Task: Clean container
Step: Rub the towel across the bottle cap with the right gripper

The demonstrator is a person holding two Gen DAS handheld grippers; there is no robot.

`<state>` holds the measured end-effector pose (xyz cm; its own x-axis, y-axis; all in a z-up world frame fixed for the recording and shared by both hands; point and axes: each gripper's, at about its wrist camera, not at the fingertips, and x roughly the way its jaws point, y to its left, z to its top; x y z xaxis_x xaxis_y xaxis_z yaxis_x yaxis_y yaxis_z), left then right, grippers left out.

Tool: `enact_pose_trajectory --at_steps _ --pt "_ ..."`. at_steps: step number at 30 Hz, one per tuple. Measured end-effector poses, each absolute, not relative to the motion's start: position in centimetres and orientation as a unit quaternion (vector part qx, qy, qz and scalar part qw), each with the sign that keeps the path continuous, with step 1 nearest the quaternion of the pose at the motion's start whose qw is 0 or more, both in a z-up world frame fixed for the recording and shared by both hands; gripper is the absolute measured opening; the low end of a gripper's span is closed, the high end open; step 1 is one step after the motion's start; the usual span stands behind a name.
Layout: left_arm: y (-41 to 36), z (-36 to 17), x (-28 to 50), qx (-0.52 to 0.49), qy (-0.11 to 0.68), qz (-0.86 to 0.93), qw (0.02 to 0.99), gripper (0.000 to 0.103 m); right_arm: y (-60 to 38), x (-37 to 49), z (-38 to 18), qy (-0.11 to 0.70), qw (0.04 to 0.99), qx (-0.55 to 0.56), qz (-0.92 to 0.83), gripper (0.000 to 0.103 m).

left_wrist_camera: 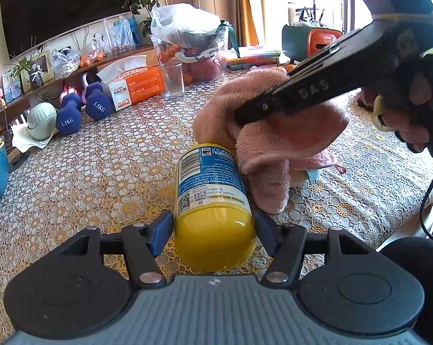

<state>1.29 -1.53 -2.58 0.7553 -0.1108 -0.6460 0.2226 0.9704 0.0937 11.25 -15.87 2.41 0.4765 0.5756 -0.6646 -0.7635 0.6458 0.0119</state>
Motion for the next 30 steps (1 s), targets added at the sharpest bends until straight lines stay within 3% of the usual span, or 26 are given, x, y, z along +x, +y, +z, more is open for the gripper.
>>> enact_pose_trajectory --at_steps 9,30 --pt "-2.7 -2.8 1.0 0.122 0.328 -0.085 0.933 0.062 -15.9 7.4 6.0 0.295 0.822 -0.132 0.469 0.013" --pt "-3.0 -3.1 1.0 0.142 0.321 -0.088 0.932 0.062 -13.1 6.7 2.2 0.35 0.766 -0.104 0.528 0.012"
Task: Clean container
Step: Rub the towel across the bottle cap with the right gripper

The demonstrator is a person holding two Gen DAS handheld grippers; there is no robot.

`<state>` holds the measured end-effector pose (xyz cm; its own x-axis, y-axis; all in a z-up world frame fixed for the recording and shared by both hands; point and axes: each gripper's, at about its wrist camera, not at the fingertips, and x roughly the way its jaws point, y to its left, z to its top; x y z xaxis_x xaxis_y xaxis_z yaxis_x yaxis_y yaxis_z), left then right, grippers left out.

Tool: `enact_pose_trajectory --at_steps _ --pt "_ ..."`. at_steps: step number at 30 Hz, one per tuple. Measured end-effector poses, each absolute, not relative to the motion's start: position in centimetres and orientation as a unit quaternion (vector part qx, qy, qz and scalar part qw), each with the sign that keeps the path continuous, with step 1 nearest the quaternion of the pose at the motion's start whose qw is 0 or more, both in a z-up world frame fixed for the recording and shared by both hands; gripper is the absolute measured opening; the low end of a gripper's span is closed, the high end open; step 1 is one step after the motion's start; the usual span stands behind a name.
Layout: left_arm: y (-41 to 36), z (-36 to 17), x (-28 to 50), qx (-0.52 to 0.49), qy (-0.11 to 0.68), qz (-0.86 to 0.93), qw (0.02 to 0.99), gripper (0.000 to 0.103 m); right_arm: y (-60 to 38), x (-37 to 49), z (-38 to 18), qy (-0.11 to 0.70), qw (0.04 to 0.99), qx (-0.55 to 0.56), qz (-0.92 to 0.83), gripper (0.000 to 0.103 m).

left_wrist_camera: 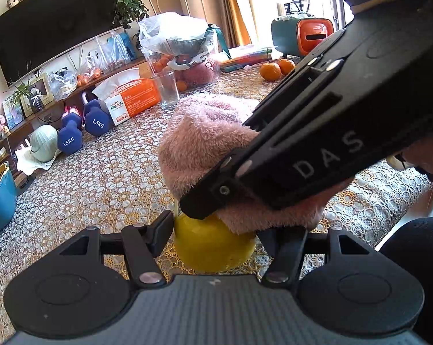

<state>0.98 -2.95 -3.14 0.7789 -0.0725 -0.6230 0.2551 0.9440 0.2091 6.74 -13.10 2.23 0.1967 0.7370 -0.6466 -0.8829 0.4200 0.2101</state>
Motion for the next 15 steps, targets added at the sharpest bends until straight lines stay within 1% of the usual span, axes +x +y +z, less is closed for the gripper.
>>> enact_pose_trajectory --at_steps 8,15 --pt "-3.6 -3.2 0.6 0.168 0.311 -0.093 0.931 0.062 -13.1 9.7 2.0 0.347 0.787 -0.095 0.501 0.012" --pt "-3.9 -2.9 0.5 0.17 0.306 -0.105 0.931 0.062 -13.4 11.9 2.0 0.348 0.806 -0.099 0.469 0.012"
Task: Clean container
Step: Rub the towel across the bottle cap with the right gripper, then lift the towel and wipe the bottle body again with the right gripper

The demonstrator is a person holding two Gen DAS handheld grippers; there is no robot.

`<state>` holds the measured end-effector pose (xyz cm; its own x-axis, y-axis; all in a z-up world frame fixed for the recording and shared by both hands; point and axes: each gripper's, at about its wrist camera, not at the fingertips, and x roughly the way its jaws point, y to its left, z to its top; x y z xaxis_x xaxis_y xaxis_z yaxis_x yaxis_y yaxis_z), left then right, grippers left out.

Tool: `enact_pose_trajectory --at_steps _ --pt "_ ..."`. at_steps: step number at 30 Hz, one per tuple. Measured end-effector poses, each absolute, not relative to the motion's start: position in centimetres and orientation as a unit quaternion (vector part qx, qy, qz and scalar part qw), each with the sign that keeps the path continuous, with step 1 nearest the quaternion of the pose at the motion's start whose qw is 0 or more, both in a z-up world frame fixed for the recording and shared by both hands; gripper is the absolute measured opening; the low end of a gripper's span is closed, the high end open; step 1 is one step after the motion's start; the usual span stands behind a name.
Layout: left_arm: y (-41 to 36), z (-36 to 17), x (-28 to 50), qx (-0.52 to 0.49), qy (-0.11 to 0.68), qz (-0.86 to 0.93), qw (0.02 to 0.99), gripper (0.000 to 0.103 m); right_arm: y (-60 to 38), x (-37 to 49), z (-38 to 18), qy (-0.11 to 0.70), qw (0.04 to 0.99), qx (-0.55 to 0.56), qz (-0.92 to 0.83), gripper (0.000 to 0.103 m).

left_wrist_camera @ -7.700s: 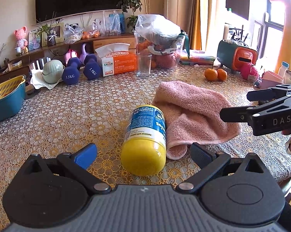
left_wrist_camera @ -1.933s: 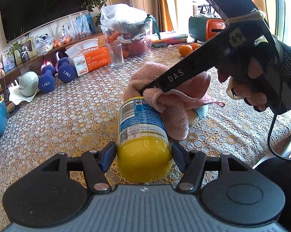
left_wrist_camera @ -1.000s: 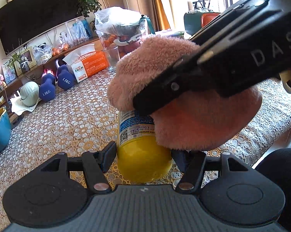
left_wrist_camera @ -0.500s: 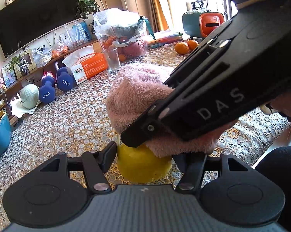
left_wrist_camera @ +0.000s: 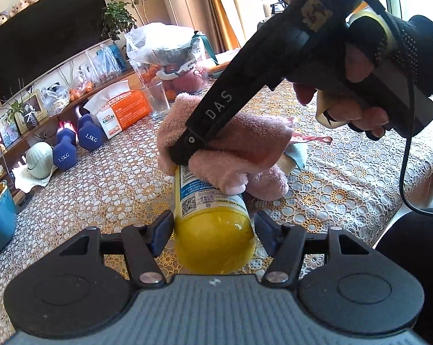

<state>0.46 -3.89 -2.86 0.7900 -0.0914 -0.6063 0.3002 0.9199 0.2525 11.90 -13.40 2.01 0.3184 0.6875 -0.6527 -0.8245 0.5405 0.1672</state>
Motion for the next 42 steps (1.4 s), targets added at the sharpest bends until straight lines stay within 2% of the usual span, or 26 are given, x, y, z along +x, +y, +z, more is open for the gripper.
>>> enact_pose_trajectory --at_steps 2,11,22,25,28,29,31,33,42 --pt "-4.0 -2.8 0.4 0.17 0.306 -0.107 0.931 0.062 -13.6 12.4 1.7 0.352 0.81 -0.102 0.458 0.015" --pt "-2.0 -2.2 0.7 0.091 0.321 -0.113 0.936 0.063 -15.9 12.8 1.2 0.364 0.811 -0.055 0.455 0.015" --pt "-0.6 -3.2 2.0 0.02 0.358 -0.117 0.926 0.063 -19.6 11.4 0.6 0.372 0.826 -0.06 0.419 0.014" --pt "-0.7 -3.2 1.9 0.023 0.357 -0.116 0.927 0.062 -20.6 10.9 0.5 0.378 0.822 -0.064 0.42 0.018" --pt "-1.0 -3.1 1.8 0.032 0.356 -0.114 0.927 0.062 -21.2 10.4 1.2 0.367 0.83 -0.068 0.415 0.024" --pt "-1.0 -3.1 1.9 0.033 0.355 -0.114 0.927 0.062 -21.4 10.4 1.6 0.364 0.833 -0.067 0.412 0.029" --pt "-1.0 -3.1 1.9 0.032 0.356 -0.114 0.927 0.062 -21.7 10.7 2.1 0.357 0.84 -0.065 0.403 0.044" --pt "-1.1 -3.1 1.9 0.032 0.356 -0.114 0.927 0.062 -21.8 11.2 2.2 0.351 0.853 -0.069 0.379 0.083" --pt "-1.0 -3.1 1.9 0.032 0.355 -0.118 0.927 0.062 -21.2 15.4 -0.3 0.405 0.842 -0.002 0.357 0.082"
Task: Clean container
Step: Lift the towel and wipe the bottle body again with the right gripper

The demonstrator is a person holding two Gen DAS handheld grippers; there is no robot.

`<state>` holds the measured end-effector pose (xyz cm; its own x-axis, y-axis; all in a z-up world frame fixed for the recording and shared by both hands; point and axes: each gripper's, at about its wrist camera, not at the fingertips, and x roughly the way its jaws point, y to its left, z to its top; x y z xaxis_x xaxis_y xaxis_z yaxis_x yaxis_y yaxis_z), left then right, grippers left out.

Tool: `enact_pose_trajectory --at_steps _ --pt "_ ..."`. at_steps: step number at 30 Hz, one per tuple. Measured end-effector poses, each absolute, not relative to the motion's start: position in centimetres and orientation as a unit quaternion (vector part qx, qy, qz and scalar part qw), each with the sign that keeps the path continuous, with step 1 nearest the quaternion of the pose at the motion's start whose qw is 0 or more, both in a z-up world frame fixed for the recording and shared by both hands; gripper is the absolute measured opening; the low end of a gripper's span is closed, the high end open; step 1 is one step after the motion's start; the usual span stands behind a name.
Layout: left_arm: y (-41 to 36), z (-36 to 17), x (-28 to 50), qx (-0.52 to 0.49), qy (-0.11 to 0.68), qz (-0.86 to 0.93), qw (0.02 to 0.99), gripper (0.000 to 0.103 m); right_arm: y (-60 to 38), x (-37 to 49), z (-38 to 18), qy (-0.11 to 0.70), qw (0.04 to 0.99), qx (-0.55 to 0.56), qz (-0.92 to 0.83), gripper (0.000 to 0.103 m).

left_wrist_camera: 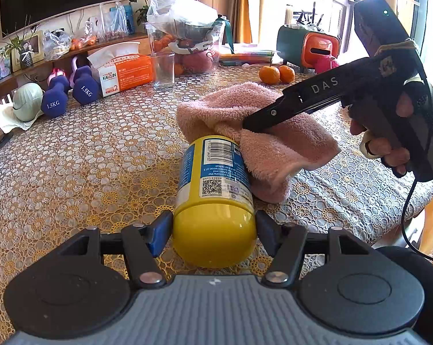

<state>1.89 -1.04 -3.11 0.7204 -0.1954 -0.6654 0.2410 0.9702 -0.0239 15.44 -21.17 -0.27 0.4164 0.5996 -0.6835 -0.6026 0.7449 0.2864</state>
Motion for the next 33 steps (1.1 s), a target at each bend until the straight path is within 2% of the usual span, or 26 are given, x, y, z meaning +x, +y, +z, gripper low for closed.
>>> enact_pose_trajectory --at_steps 4,8,10,12,13,15,16,24,33 --pt "-1.0 -3.1 1.8 0.031 0.354 -0.119 0.927 0.062 -21.5 16.7 -1.8 0.437 0.825 0.057 0.354 0.081" --pt "-0.9 -3.1 1.8 0.031 0.354 -0.118 0.927 0.062 -22.3 16.9 -3.0 0.451 0.814 0.107 0.35 0.069" --pt "-1.0 -3.1 1.8 0.032 0.355 -0.118 0.927 0.062 -22.7 16.8 -3.0 0.448 0.813 0.122 0.35 0.06" --pt "-1.0 -3.1 1.8 0.033 0.355 -0.117 0.927 0.062 -23.2 16.5 -2.7 0.445 0.814 0.137 0.347 0.041" --pt "-1.0 -3.1 1.7 0.034 0.355 -0.116 0.927 0.062 -23.4 16.3 -2.4 0.441 0.817 0.141 0.345 0.035" --pt "-1.2 -3.1 1.6 0.04 0.354 -0.115 0.927 0.062 -23.6 15.6 -1.4 0.428 0.825 0.143 0.34 0.014" --pt "-1.3 -3.1 1.6 0.045 0.353 -0.114 0.928 0.062 -23.5 15.1 -0.7 0.419 0.831 0.135 0.34 0.009" --pt "-2.3 -3.2 1.3 0.077 0.347 -0.109 0.928 0.062 -20.8 8.5 5.2 0.29 0.888 -0.085 0.347 0.009" --pt "-3.6 -3.4 0.7 0.134 0.335 -0.108 0.926 0.062 -17.9 4.0 7.7 0.249 0.834 -0.171 0.461 0.009"
